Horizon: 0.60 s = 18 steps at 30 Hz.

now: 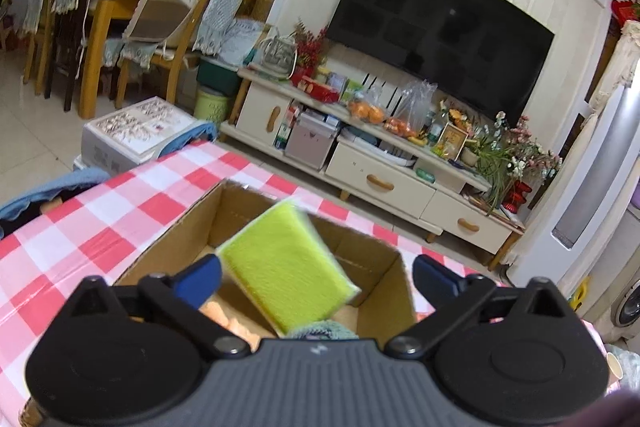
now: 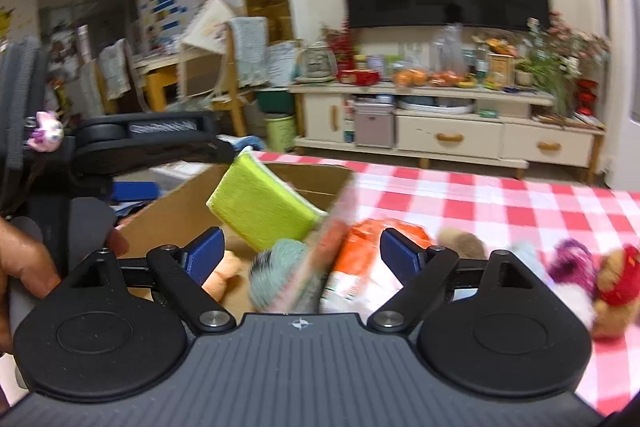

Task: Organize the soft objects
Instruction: 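Lift both items, carry them over the cardboard box and open both tools, then move both open tools back over the pile on the table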

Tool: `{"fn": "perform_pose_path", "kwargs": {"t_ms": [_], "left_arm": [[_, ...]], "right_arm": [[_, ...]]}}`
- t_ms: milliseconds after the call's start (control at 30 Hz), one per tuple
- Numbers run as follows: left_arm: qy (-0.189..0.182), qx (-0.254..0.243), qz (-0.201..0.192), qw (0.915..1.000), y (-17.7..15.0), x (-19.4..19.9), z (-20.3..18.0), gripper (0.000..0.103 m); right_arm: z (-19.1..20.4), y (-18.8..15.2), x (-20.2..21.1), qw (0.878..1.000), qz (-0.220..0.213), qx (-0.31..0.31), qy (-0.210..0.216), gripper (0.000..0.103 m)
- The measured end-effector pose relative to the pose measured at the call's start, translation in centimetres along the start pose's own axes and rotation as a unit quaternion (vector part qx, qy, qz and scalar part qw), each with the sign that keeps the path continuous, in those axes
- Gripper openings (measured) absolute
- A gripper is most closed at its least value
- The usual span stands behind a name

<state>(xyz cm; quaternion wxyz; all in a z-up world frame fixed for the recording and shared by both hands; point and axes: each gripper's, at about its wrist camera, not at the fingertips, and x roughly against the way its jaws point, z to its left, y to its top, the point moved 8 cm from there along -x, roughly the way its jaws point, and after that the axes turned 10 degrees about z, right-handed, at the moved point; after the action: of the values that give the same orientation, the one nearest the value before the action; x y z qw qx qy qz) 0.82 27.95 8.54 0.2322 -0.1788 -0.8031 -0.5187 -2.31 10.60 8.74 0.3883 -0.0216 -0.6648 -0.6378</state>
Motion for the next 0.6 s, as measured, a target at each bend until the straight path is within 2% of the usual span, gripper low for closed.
{"fn": "perform_pose_path", "kwargs": {"t_ms": [333, 600], "left_arm": [[-0.002, -0.019, -0.003, 0.9998, -0.6, 0.6, -1.8, 0.102], [-0.012, -0.039, -0.011, 0.9991, -1.6, 0.8, -3.7, 0.102]], "right_arm": [[-3.8, -1.8, 2.3, 0.998, -0.028, -0.029, -0.054, 0.103], [-5.4, -2.7, 3.0, 0.996, -0.036, -0.030, -0.072, 0.103]]}}
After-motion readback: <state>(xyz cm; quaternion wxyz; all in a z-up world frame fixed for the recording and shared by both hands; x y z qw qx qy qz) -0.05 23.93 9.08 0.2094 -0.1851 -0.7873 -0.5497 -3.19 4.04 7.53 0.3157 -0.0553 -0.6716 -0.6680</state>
